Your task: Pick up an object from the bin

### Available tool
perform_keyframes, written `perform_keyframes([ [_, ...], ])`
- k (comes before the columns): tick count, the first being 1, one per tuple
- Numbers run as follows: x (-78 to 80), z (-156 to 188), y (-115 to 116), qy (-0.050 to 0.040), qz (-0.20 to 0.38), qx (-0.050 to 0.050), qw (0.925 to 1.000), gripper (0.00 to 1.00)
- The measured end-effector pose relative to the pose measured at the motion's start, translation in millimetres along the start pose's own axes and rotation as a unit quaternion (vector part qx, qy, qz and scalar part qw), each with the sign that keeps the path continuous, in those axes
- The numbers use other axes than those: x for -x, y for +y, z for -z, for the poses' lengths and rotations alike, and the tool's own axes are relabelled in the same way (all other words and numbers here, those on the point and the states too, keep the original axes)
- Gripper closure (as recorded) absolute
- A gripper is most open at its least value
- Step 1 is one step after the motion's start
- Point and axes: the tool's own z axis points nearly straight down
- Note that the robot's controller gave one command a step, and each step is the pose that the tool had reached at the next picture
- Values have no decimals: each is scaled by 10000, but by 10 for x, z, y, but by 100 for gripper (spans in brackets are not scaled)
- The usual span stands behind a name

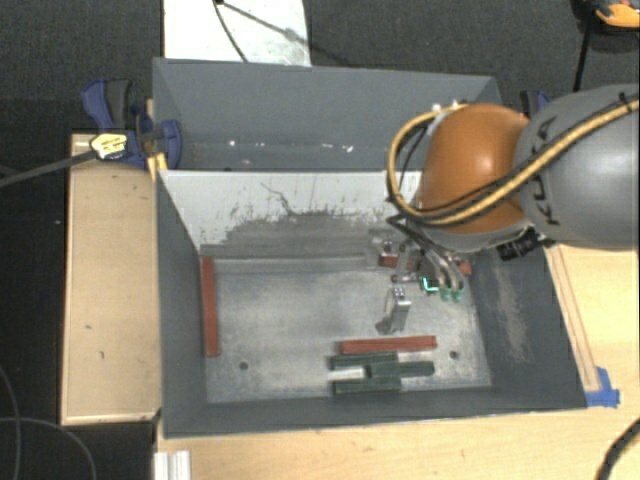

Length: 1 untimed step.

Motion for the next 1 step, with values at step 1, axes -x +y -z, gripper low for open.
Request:
perform_keyframes([
  [1,18,41,-1,-40,-3,1,10000,0],
])
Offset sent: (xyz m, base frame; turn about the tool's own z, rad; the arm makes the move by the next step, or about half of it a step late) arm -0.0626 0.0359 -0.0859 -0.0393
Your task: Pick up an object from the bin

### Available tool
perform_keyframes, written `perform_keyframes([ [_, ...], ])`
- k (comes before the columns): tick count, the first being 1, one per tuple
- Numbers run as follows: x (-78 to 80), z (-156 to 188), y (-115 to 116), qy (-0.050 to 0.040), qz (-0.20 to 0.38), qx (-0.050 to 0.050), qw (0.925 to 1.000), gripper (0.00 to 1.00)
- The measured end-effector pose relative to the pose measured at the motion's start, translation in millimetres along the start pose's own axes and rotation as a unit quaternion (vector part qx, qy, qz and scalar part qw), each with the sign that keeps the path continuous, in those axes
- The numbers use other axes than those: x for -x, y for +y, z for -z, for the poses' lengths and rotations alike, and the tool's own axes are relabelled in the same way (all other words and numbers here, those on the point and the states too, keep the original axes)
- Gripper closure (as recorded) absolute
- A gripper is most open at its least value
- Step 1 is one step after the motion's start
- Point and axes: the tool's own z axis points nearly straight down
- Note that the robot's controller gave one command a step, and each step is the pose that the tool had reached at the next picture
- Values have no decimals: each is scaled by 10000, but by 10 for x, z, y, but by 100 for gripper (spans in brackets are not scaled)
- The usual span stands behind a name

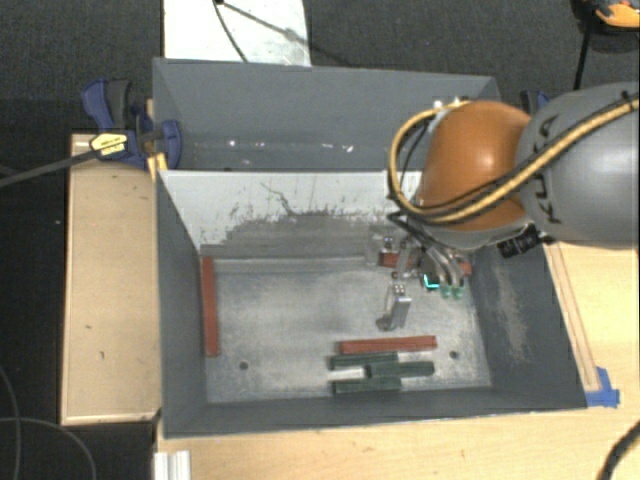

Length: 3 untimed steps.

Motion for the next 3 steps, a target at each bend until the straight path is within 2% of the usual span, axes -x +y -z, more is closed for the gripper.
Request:
perform_keyframes([
  [1,-356,-501,206,-28,100,-2,9999,0],
  [2,-459,-678,236,52,135,11,9999,0],
  [3,-231,-617,708,-8,52,11,10000,100],
])
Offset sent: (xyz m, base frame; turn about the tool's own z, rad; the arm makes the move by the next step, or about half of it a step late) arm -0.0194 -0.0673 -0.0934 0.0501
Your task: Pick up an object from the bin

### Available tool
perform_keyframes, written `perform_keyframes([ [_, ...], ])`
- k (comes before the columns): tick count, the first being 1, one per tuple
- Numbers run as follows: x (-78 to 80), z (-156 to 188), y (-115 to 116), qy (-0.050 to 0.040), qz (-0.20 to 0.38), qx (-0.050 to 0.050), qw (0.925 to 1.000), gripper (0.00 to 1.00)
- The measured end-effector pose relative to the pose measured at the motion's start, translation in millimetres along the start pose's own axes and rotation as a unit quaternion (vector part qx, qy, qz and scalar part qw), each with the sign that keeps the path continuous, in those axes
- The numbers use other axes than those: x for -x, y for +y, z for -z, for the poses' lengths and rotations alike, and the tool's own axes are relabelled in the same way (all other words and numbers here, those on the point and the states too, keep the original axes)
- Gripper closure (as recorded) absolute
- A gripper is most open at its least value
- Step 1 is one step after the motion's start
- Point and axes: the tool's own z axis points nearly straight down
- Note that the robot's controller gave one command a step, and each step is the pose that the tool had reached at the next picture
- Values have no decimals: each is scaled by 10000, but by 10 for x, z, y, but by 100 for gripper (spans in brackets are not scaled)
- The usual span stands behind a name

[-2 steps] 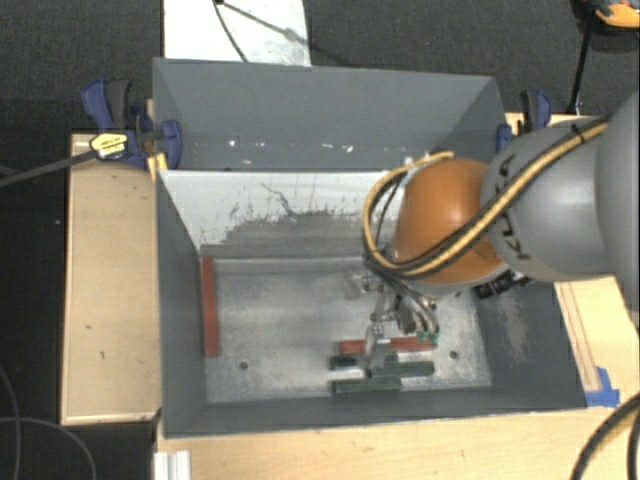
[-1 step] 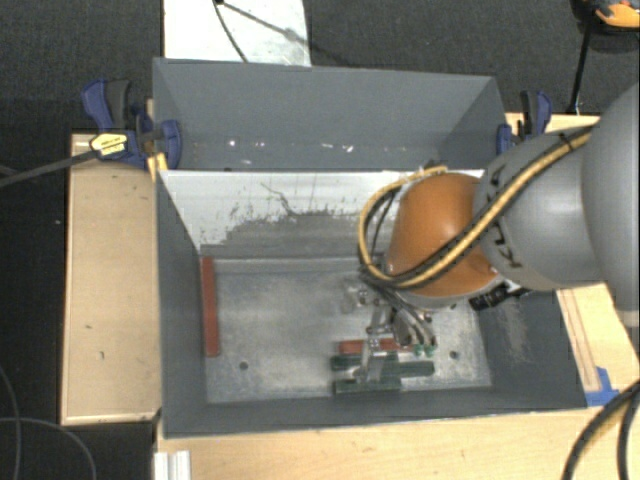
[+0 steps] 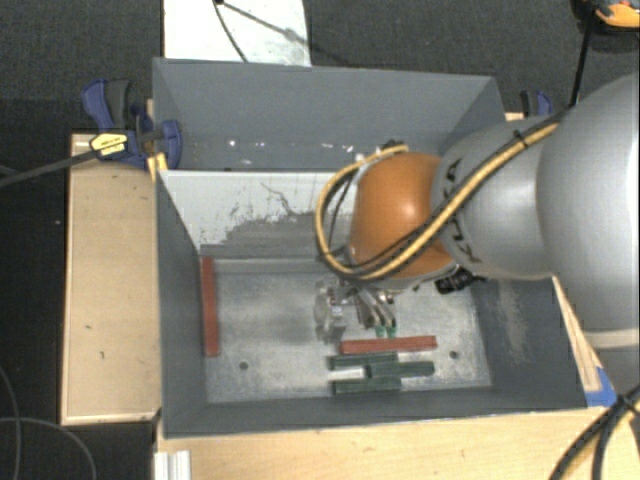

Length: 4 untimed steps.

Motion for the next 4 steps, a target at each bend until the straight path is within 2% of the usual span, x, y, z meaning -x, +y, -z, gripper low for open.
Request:
perform_keyframes([
  [1,0,-1,-17,2,-16,-9,10000,0],
  [4,0,-1,-18,2,-25,-8,10000,0],
])
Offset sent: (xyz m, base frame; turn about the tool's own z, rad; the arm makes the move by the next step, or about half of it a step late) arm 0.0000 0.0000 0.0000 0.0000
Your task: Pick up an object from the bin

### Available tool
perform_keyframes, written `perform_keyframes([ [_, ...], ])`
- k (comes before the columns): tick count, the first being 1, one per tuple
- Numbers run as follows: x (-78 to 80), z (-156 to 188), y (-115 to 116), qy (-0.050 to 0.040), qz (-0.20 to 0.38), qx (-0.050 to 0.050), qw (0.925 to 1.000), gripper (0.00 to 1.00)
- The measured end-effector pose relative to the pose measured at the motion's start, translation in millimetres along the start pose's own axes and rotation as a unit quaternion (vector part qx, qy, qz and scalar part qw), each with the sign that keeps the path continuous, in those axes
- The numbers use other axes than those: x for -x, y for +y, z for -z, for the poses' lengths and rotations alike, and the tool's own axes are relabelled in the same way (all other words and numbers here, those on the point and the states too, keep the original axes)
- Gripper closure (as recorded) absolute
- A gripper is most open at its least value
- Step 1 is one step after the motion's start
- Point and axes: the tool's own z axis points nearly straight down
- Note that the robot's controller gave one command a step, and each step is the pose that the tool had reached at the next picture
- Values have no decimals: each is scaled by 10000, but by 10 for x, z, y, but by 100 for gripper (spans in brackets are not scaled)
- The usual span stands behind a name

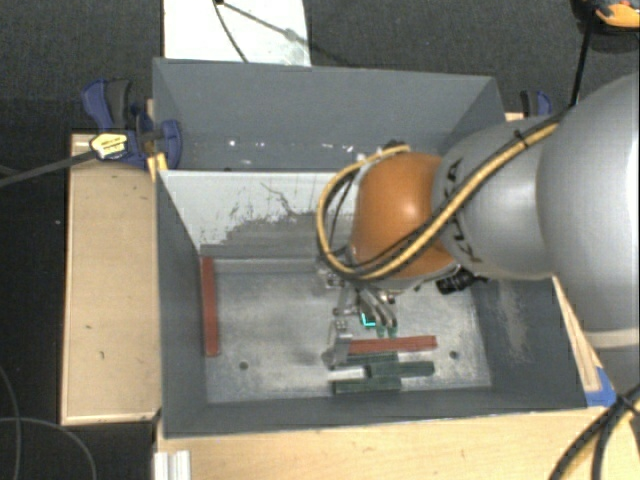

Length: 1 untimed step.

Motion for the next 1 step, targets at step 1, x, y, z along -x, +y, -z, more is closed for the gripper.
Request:
perform_keyframes([
  [1,0,0,0,0,-2,0,10000,0],
])
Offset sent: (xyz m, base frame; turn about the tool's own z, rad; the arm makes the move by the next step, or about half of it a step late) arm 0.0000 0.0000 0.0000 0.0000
